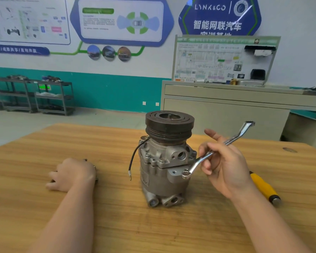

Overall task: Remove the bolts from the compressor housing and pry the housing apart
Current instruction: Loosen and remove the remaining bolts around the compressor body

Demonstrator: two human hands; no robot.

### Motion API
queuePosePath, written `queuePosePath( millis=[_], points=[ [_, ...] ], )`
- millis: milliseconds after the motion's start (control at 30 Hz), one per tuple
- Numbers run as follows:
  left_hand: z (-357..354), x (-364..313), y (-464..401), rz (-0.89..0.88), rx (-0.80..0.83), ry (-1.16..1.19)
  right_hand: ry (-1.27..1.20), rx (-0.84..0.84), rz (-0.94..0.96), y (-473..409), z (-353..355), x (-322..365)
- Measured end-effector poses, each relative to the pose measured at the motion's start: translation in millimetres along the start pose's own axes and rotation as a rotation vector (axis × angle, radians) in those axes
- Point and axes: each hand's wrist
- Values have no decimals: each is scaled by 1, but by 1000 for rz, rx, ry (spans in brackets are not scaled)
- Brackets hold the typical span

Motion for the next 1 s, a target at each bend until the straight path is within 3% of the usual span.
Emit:
queuePosePath(
  millis=[300, 367, 400, 467, 533, 600, 700, 833, 1000],
  points=[
    [4, -6, 4, -8, -41, -26, -81, 24, 143, 4, -6, -1],
    [11, -17, 14, -260, -98, 209, -49, 40, 198, 8, -12, -2],
    [14, -24, 23, -465, -26, 424, -10, 41, 238, 11, -16, -3],
    [22, -38, 55, -718, 363, 785, 98, 25, 330, 17, -23, -7],
    [21, -47, 82, -797, 748, 808, 162, -6, 413, 26, -30, -13],
    [13, -50, 95, -771, 920, 790, 111, -29, 455, 37, -37, -23],
    [7, -49, 99, -579, 995, 969, 6, 6, 442, 54, -50, -42],
    [6, -50, 103, -447, 963, 1066, 55, 55, 416, 52, -52, -56],
    [11, -47, 125, -397, 778, 1105, 30, -134, 369, 36, -37, -53]
  ],
)
Point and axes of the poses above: each hand's wrist, its own y-axis away from the middle knuckle, its own z-axis out of the back of the hand, x = y × z, and after that the axes turned 2 degrees about -y, right-handed
